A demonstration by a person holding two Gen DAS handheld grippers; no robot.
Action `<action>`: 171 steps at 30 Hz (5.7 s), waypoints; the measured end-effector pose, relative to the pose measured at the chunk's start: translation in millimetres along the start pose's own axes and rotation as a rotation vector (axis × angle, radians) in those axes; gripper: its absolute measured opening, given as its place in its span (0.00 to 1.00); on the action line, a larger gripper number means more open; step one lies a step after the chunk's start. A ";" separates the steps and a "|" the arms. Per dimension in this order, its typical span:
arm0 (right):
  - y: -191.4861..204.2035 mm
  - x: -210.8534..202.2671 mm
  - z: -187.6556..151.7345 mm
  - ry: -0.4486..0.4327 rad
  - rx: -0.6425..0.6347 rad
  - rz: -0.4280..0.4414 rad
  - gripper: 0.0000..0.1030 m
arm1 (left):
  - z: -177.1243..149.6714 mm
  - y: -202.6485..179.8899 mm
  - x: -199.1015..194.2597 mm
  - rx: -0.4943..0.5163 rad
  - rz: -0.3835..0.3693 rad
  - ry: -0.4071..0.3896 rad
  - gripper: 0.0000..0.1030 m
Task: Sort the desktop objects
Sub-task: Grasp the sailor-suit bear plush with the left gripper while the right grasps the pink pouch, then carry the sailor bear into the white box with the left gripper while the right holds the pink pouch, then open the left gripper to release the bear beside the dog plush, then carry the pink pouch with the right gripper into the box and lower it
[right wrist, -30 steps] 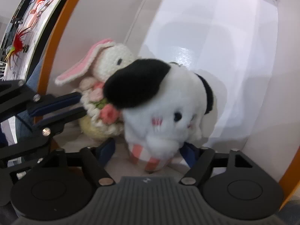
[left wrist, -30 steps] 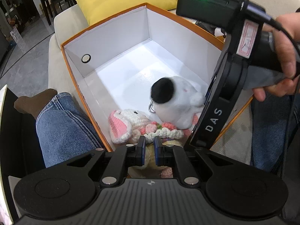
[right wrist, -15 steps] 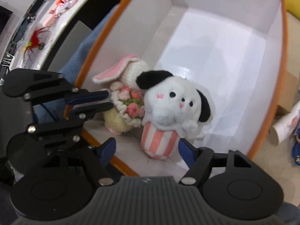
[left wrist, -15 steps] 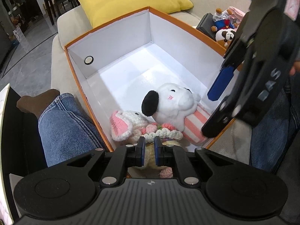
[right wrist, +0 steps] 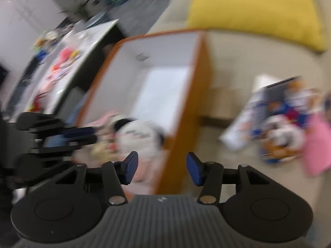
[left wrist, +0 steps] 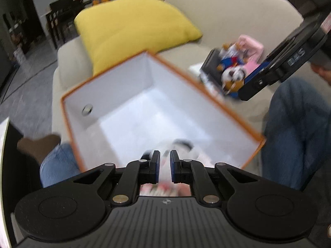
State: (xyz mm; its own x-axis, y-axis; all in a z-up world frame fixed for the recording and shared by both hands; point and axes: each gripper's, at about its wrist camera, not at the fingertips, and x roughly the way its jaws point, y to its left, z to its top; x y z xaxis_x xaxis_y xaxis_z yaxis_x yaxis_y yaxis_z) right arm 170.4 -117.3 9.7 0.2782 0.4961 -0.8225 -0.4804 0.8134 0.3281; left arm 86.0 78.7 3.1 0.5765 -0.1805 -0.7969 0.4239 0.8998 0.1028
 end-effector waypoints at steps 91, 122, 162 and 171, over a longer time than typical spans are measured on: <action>-139.2 3.7 -25.7 0.082 0.236 -0.224 0.64 | 18.4 -11.4 63.2 -0.432 -0.177 0.277 0.52; -119.8 -53.5 -17.4 -0.038 0.309 -0.064 0.12 | 11.1 -14.5 76.5 -0.399 -0.175 0.265 0.56; 75.4 -90.0 97.2 -0.180 -0.112 0.039 0.02 | 10.7 29.6 -53.6 -0.371 -0.066 -0.196 0.43; 71.2 -19.7 106.9 -0.071 -0.066 0.062 0.02 | 0.4 47.8 -5.6 -0.389 -0.037 -0.102 0.41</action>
State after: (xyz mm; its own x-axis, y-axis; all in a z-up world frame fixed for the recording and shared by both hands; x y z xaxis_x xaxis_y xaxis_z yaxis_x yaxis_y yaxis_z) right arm 219.6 -36.6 98.9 0.3035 0.5667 -0.7660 -0.5518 0.7599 0.3436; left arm 103.3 122.6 12.7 0.6405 -0.2367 -0.7306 0.1613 0.9716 -0.1734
